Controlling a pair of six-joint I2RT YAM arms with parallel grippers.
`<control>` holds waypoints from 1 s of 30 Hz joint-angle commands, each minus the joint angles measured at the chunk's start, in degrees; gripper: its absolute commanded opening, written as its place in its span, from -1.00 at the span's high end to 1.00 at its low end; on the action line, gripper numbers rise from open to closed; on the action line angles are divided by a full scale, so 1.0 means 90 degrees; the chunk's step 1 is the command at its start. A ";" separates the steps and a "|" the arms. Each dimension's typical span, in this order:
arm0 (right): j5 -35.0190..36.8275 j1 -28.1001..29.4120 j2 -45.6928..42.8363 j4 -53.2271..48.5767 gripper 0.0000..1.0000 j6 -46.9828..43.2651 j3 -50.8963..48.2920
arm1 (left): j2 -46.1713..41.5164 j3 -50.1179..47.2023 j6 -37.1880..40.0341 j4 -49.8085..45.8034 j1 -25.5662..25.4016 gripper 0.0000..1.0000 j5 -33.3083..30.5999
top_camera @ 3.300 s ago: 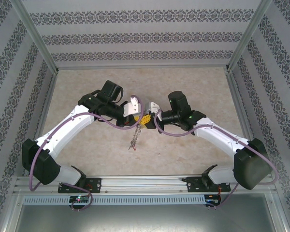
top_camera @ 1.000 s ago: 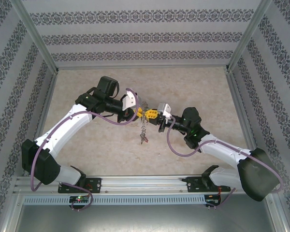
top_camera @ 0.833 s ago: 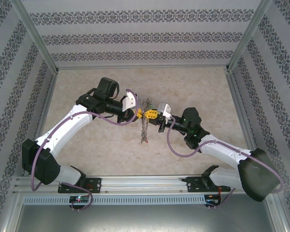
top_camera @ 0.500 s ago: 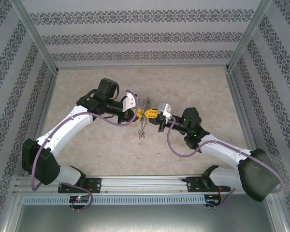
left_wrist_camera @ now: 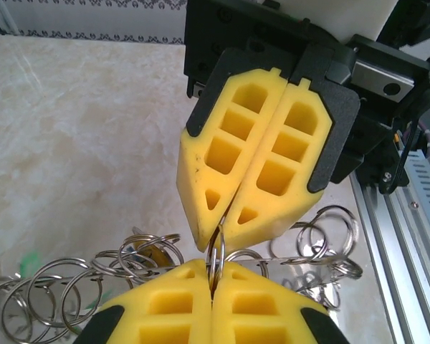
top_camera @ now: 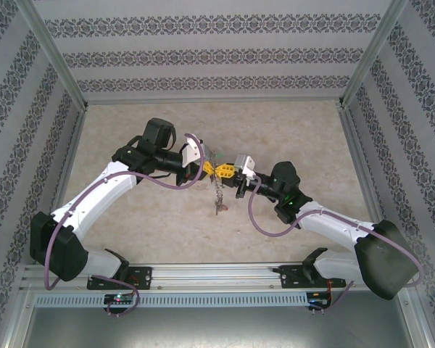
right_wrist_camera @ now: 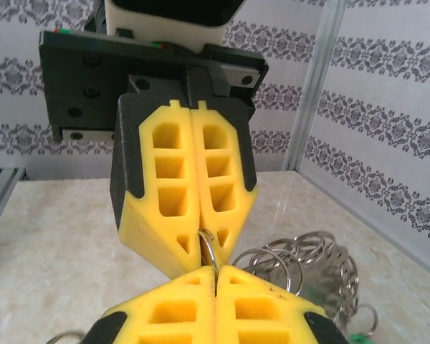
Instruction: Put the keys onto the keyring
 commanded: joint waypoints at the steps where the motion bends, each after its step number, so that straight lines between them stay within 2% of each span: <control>1: -0.0419 0.0054 -0.0180 -0.1029 1.00 -0.0758 0.0323 | -0.0084 0.0293 0.0465 -0.0468 0.0034 1.00 0.0035; 3: -0.0569 0.0020 -0.0228 -0.1400 0.98 -0.1057 0.0365 | -0.0073 0.0385 0.0671 -0.0765 0.0028 1.00 -0.0098; 4: -0.0600 -0.0004 -0.0255 -0.1408 0.81 -0.1084 0.0345 | -0.0060 0.0448 0.0785 -0.0914 0.0021 1.00 -0.0182; 5: -0.0649 -0.0026 -0.0269 -0.1447 0.74 -0.1110 0.0343 | -0.0040 0.0506 0.0906 -0.1078 0.0014 1.00 -0.0278; 12: -0.0715 -0.0069 -0.0272 -0.2012 0.40 -0.1531 0.0600 | 0.0037 0.0662 0.1301 -0.1575 -0.0077 1.00 -0.0756; 17: -0.0844 -0.0065 -0.0147 -0.2183 0.37 -0.1602 0.0815 | 0.0187 0.0769 0.1527 -0.1895 -0.0238 1.00 -0.1115; 24: -0.1027 0.0011 0.0138 -0.2376 0.35 -0.1698 0.1084 | 0.0204 0.0799 0.1592 -0.1908 -0.0311 1.00 -0.1051; 30: -0.0862 0.0181 0.0428 -0.2416 0.35 -0.1800 0.1252 | 0.0196 0.0770 0.1628 -0.1904 -0.0331 1.00 -0.0850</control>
